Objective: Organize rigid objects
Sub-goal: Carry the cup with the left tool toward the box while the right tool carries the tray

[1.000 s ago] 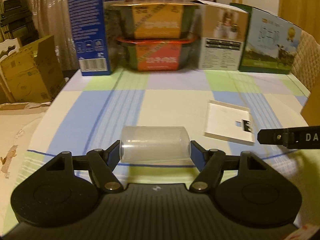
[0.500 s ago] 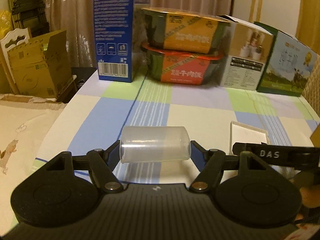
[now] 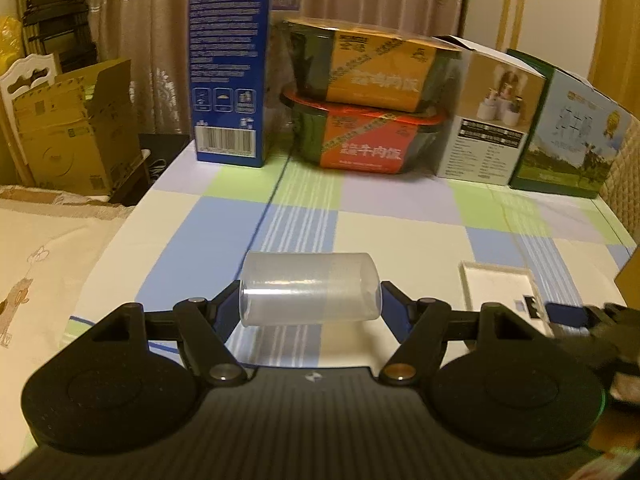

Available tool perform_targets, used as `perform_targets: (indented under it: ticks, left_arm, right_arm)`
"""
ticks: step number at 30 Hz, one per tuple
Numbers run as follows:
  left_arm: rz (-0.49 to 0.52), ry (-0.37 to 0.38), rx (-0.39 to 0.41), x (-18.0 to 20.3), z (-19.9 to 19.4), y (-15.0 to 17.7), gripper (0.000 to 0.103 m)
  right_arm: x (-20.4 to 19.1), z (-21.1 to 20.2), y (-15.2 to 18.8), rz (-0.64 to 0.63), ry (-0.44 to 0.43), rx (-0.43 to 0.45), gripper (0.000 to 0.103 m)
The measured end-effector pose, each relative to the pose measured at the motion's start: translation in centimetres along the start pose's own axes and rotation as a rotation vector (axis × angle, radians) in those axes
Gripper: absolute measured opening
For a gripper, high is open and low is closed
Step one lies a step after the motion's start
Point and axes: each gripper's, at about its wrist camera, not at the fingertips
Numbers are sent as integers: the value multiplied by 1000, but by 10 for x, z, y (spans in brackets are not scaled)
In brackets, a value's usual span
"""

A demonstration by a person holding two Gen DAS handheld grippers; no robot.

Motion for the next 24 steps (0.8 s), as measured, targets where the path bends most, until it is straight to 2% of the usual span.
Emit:
perform_targets:
  ticks: [4,10,16,19,24]
  left_arm:
    - [32,26,-2,12,0,2,68]
    - [105,77,-41,37,-1,16,68]
    - [194,152,-92,67,-27,47,68]
    - [198,163,-107,77,-46,69,68]
    - [207,146,-87,85,-75,90,68]
  right_arm:
    - [17,-30,33,-60,-51,-13,90]
    - [39,-90,104,-194,-78,-36,91]
    - [70,-125,144,-108,-59,-48,92]
    - [73,-131,146,-44,-24,-63,93]
    - [71,-127,139,71,11,-34,95]
Point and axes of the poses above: each gripper's, at about its wrist camera, not at the fingertips, and z roughly the way its jaws point, x to its right, y to its underside, and after that the axes turned 6 degrees about -x, right-handed
